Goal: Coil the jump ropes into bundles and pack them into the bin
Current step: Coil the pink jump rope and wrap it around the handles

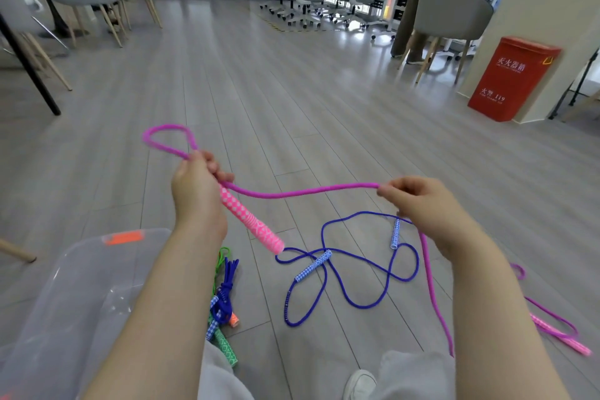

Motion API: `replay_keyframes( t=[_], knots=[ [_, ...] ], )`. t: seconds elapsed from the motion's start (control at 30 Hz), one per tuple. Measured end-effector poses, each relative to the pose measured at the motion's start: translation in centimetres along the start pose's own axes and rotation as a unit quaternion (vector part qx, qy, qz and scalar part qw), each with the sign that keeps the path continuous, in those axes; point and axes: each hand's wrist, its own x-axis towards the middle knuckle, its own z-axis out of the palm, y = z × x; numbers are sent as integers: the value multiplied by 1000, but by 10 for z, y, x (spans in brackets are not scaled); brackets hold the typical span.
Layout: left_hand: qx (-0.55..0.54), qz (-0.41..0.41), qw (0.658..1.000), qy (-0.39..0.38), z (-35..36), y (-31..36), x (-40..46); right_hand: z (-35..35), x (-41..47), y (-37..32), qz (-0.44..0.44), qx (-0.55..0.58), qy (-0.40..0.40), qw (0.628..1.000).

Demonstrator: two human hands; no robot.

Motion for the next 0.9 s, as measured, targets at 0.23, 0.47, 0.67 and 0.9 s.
replay_keyframes(
  t=[0.23, 0.47, 0.67, 0.9],
  knots=[
    [365, 127, 897, -214, 14, -23, -43, 49, -7, -29, -100, 61, -66, 991],
    [363, 79, 877, -304, 20, -27, -53, 72, -7, -35, -131, 82, -49, 987],
    [340, 29, 878, -336, 22, -24, -56, 72, -3, -32, -154, 77, 34, 985],
    [345, 10, 859, -378, 20, -30, -55, 72, -1, -28, -155, 83, 24, 984]
  ],
)
